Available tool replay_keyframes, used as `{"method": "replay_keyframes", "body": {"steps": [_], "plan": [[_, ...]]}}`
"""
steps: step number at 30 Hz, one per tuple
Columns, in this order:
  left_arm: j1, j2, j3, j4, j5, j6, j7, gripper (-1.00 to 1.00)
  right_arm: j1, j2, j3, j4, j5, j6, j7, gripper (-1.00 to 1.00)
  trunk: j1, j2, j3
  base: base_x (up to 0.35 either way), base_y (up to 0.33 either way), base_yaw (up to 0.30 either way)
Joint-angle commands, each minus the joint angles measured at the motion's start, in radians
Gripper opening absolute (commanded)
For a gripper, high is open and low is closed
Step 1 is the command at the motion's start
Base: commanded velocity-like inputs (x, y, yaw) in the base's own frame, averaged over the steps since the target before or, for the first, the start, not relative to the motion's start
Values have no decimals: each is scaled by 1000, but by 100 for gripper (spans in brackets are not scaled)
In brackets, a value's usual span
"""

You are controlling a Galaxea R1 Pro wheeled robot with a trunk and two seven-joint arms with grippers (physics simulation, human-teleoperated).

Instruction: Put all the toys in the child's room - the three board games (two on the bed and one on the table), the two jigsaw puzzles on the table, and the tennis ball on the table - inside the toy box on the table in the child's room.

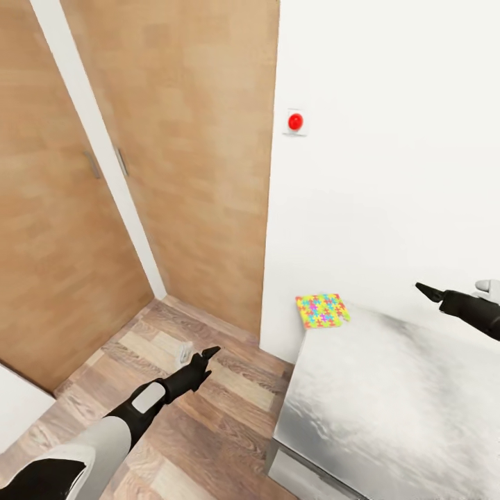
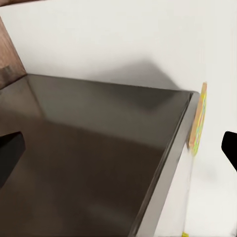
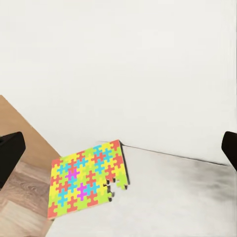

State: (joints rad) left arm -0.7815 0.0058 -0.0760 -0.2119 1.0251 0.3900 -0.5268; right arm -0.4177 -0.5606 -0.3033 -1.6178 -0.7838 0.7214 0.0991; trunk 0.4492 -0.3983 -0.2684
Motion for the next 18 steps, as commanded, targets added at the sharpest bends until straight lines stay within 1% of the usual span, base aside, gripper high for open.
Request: {"method": "replay_keyframes", "body": {"steps": [1,6,10,14,18], "plan": [[1,1,-8,0,10,1,-2,100,-1,0,-4,-1,3,7,8,100,1,-2,-1,104,260,-277],[5,-1,-9,0,10,-15,-2,100,0,0,-10,-1,3,7,17,100,1,-2,4,65,143,-276],[3,0,-15,0,5,-19,-2,100,-1,1,-12,-1,3,6,18,100,1,-2,7,12,27,-276],[5,10,-17,0,5,-20,-15,100,-1,1,-12,-1,3,6,18,100,1,-2,11,4,10,-276],[6,6,-21,-1,5,-22,-24,100,-1,2,-13,-1,3,6,18,100,1,-2,15,2,3,-274]]}}
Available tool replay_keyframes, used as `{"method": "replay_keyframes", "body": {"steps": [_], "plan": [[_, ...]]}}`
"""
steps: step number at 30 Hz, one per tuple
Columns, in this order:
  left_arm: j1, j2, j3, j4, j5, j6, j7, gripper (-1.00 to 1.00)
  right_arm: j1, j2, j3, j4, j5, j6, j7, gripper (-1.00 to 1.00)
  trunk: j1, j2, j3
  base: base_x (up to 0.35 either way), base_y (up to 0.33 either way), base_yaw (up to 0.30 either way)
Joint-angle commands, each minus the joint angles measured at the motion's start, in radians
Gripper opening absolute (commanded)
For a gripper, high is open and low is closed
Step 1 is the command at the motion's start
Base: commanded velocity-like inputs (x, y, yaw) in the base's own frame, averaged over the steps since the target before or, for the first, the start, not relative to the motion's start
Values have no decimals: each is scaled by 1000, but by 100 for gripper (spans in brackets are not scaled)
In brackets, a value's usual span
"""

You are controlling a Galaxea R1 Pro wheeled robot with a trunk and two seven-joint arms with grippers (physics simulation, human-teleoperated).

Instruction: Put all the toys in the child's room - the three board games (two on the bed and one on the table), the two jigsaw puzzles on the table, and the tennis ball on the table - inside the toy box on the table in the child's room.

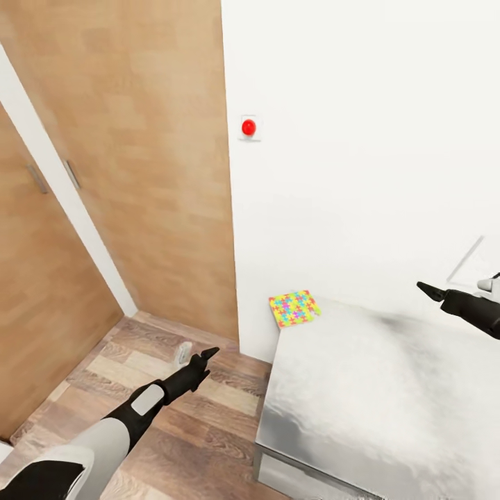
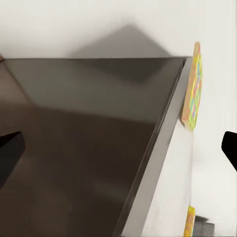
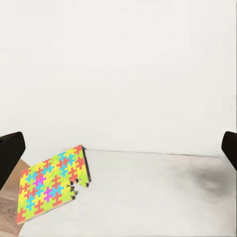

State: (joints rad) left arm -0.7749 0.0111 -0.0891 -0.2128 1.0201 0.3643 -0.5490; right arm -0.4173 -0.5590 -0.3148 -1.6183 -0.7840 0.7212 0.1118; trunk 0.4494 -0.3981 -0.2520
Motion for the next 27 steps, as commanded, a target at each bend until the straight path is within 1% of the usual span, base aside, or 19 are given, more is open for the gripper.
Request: {"method": "replay_keyframes", "body": {"steps": [1,6,7,12,13,18,27], "plan": [[0,1,-9,0,10,4,-3,100,-1,0,-1,0,3,6,5,100,1,-2,-1,1,2,-272],[2,9,-9,0,11,4,-24,100,-2,0,-1,0,3,6,5,100,1,-2,4,0,3,-271],[8,17,-8,1,9,4,-72,100,-2,0,-1,0,3,6,5,100,1,-2,5,0,153,-269],[21,42,-8,1,10,7,-123,100,-2,-2,-1,0,3,7,6,100,1,-2,10,0,225,-269],[25,52,-7,1,10,8,-136,100,-2,-2,-1,0,3,7,7,100,1,-2,11,0,287,-269],[33,66,-6,1,11,12,-155,100,-2,-2,-1,0,3,7,8,100,1,-2,16,0,313,-269],[35,67,-9,1,9,13,-161,100,-2,-2,-1,0,3,7,8,100,1,-2,25,52,336,-268]]}}
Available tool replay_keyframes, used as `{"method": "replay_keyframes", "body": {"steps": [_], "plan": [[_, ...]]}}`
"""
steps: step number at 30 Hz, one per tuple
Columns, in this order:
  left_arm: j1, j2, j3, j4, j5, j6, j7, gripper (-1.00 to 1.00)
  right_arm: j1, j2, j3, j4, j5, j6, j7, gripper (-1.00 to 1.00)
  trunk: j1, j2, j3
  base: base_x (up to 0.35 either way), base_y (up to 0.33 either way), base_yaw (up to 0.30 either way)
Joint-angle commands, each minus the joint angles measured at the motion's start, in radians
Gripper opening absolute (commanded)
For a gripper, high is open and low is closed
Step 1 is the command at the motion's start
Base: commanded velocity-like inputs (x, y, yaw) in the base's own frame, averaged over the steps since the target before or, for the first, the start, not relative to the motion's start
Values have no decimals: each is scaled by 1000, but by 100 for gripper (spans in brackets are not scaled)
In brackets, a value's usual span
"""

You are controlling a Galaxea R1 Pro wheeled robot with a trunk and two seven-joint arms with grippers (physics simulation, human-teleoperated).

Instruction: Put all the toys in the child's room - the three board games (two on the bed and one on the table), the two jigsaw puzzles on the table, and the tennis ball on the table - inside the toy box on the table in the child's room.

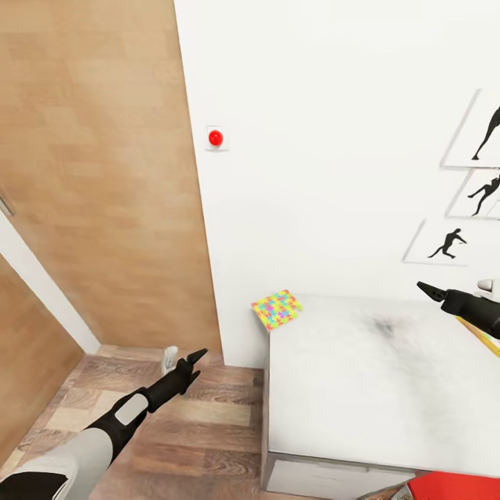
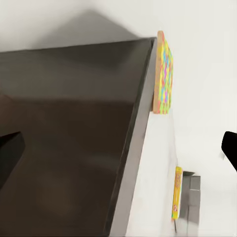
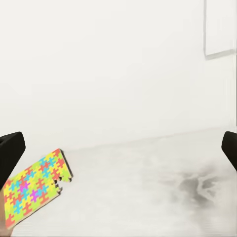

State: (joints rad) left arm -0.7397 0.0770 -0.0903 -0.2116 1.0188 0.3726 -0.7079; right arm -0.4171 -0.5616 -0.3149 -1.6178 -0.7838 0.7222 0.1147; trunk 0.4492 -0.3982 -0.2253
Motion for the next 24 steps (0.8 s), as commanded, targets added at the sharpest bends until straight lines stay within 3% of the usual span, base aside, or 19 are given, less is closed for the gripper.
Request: {"method": "replay_keyframes", "body": {"steps": [1,7,20,24], "plan": [[0,1,-8,0,11,4,-2,100,-2,0,-1,-1,3,6,5,100,1,-2,-1,130,337,-268],[0,-5,-8,0,10,-4,3,100,-2,0,-1,-1,3,6,5,100,1,-2,5,136,261,-268],[0,-8,-7,0,11,-16,0,100,-3,0,-1,-1,3,6,5,100,1,-2,18,18,30,-268],[1,-4,-8,0,12,-20,-4,100,-3,0,-1,-1,3,6,5,100,1,-2,22,206,135,-266]]}}
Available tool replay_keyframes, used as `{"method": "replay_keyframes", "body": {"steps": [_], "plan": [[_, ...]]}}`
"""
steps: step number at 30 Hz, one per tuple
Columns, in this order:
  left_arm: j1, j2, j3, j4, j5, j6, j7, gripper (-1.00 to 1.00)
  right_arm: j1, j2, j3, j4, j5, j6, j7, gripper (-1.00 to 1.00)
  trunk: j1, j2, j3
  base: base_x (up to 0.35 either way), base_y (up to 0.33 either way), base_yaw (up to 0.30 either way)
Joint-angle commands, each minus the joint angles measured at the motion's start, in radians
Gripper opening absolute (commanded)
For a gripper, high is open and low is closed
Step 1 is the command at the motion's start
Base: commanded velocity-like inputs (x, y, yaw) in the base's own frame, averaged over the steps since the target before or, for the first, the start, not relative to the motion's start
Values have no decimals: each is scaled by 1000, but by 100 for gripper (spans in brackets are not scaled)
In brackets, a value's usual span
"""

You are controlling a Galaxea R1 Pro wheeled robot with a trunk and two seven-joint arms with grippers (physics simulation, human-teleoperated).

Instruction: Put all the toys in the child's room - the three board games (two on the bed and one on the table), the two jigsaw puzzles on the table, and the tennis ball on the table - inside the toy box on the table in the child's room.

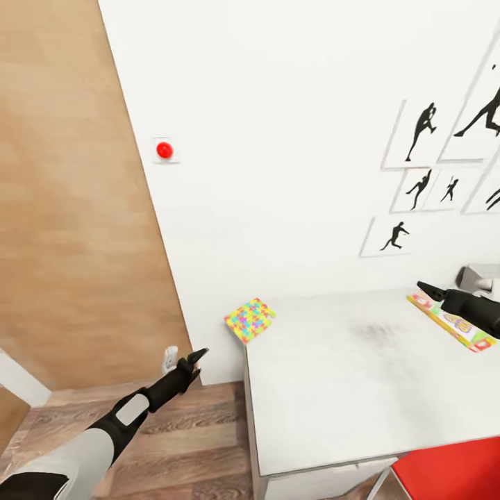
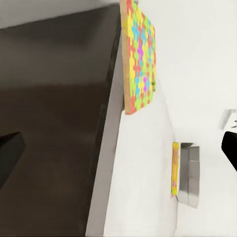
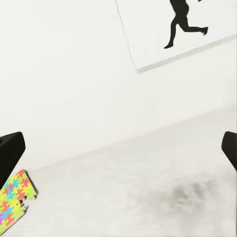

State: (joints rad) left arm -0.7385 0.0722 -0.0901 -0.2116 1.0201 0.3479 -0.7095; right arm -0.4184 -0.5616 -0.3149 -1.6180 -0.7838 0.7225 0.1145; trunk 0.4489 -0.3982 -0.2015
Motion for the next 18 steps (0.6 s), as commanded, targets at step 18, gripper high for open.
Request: {"method": "replay_keyframes", "body": {"steps": [18], "plan": [[36,79,0,2,14,-25,-96,100,-2,-1,-3,0,3,6,5,100,1,-2,16,228,145,-264]]}}
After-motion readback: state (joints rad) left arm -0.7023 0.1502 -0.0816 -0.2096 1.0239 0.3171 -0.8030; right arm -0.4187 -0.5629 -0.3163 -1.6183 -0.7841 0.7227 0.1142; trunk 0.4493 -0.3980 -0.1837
